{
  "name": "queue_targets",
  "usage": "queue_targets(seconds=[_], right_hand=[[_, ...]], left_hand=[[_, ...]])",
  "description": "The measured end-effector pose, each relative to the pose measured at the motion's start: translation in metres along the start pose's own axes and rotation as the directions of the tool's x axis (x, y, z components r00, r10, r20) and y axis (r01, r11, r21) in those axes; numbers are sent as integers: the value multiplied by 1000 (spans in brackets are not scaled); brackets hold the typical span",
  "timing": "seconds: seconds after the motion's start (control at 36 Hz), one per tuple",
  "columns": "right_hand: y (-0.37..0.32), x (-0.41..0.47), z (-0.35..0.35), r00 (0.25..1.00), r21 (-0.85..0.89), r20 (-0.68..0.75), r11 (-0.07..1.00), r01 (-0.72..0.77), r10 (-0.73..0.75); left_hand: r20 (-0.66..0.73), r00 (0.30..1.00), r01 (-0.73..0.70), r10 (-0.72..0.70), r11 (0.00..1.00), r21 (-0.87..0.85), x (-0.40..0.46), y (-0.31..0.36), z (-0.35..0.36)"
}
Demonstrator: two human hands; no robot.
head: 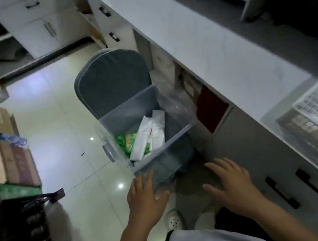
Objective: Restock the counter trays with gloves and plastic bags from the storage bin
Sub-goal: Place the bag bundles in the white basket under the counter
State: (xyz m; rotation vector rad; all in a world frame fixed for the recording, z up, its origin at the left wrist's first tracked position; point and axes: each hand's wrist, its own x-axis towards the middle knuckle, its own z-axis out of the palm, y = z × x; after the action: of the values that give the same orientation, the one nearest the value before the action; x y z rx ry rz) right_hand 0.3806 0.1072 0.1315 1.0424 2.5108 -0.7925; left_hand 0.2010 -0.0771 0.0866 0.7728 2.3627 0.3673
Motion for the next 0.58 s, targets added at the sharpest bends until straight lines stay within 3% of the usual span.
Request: queue_targets(seconds=[0.28, 0.44, 0.58], right_hand=[[-30, 82, 2, 995, -96, 100, 995, 25, -16], [-49, 177, 0, 992, -93, 117, 994, 54, -43], [-55, 258, 12, 974, -76, 222, 995, 67, -49]], left_hand=[[120, 983, 140, -137, 990, -16, 45, -54, -17], [158, 969, 192, -192, 981, 11, 100, -60, -39], [159, 952, 261, -263, 965, 35, 151, -65, -62]])
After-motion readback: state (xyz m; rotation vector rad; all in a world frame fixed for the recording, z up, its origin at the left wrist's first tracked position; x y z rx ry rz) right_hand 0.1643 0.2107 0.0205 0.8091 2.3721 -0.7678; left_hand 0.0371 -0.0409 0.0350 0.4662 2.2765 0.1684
